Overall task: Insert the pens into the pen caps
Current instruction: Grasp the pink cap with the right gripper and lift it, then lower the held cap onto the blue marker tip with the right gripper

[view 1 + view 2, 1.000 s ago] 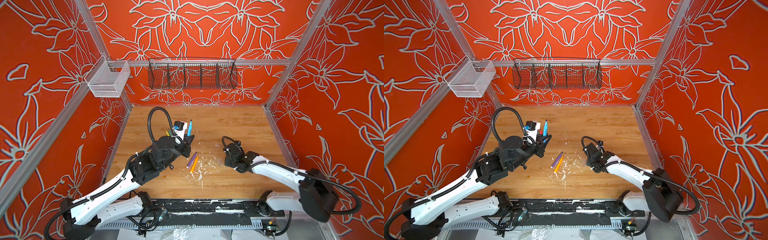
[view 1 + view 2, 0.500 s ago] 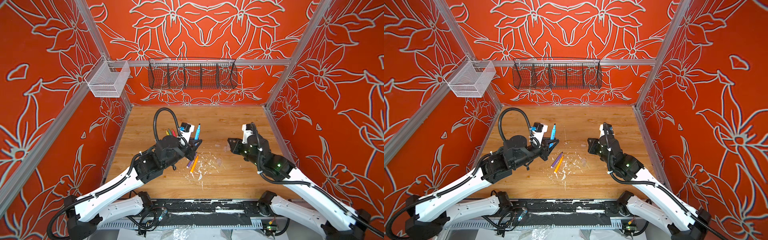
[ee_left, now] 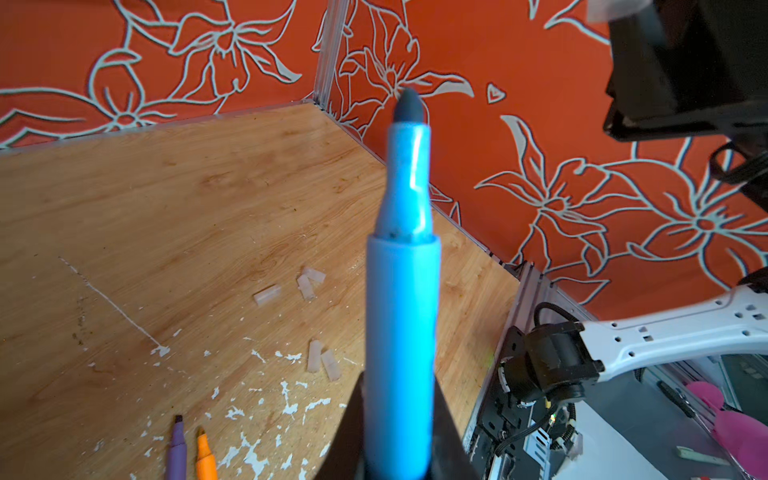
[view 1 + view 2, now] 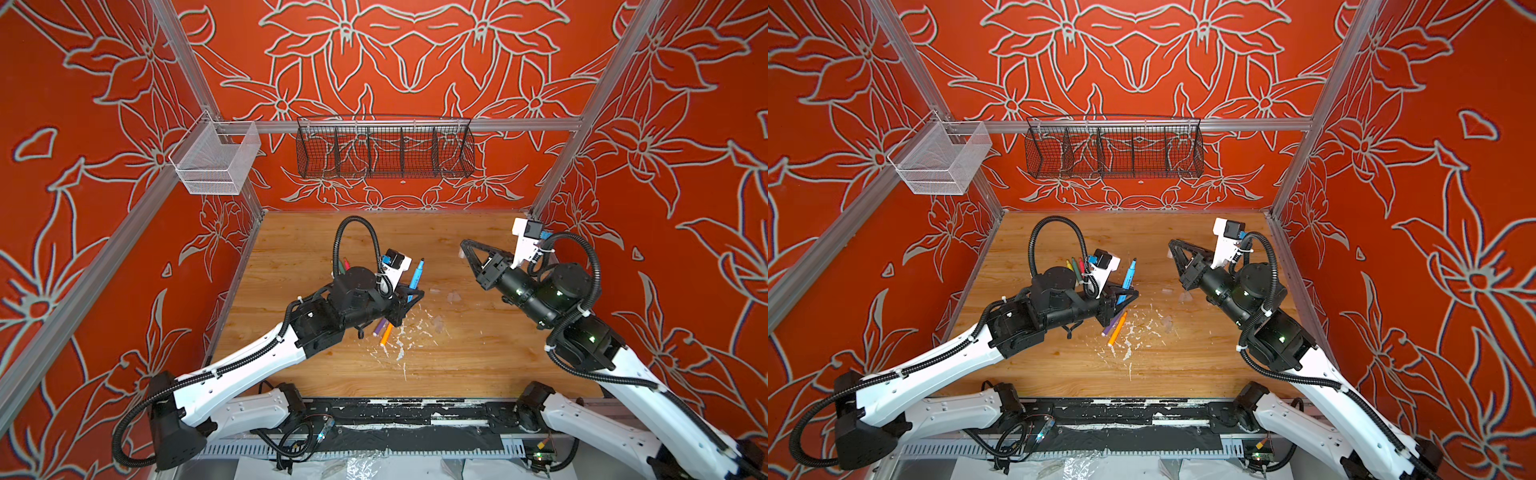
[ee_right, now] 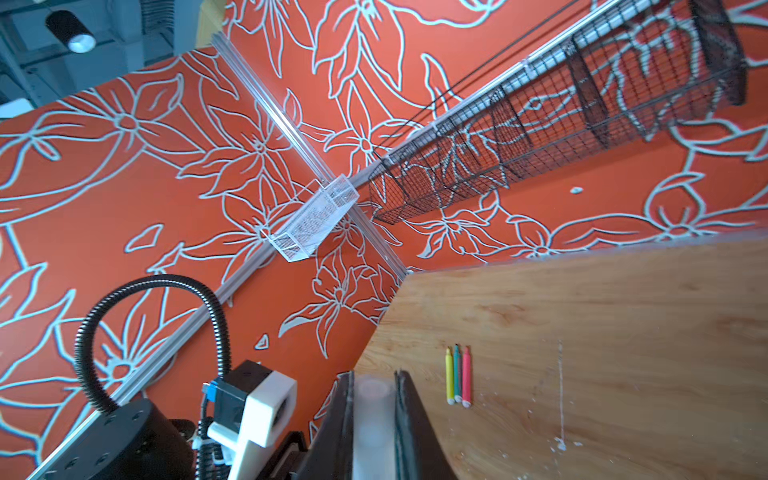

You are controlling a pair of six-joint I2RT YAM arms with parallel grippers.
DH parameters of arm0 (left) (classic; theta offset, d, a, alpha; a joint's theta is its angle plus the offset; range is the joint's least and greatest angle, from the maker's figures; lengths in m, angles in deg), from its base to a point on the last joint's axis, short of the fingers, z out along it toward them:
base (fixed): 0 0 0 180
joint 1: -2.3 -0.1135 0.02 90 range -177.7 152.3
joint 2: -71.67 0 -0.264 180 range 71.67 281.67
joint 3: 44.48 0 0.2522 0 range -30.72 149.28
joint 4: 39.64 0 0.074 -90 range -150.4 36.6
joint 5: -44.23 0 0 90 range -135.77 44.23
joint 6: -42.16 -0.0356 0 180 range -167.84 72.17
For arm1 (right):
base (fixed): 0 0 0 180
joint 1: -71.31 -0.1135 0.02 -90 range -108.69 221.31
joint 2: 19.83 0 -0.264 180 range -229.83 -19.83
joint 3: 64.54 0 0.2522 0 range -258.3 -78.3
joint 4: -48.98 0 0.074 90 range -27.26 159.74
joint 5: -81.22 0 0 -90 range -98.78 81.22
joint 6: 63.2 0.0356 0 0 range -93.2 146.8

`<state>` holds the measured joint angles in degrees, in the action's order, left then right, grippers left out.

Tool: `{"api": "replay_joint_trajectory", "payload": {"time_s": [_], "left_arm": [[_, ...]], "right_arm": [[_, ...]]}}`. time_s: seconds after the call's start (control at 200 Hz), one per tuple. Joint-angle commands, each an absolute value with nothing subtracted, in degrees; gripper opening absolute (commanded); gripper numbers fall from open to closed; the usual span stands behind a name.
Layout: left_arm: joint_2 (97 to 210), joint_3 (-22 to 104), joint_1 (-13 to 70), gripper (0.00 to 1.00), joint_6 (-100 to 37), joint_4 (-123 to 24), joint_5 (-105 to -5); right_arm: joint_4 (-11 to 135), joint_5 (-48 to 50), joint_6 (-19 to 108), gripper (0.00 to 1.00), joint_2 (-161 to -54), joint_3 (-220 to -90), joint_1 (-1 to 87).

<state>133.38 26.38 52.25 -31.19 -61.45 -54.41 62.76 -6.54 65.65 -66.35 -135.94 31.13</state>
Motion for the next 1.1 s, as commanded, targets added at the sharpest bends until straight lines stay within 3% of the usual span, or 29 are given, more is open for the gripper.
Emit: {"api": "replay_joint_trajectory", "payload": {"time_s": [0.0,0.3,1.091], "left_arm": [[132.9,27.7,52.3,0.00,-30.5,-58.6,-57.6],[132.6,27.8,52.3,0.00,-31.0,-58.5,-60.1],[132.0,27.5,52.3,0.00,-31.5,-58.8,-58.3]], "right_arm": [[54.6,-1.9,66.4,0.14,-68.6,-136.6,30.3],[43.1,-3.3,65.9,0.13,-73.9,-133.6,24.9],[42.0,-9.2,65.9,0.13,-73.3,-128.6,22.9]]}}
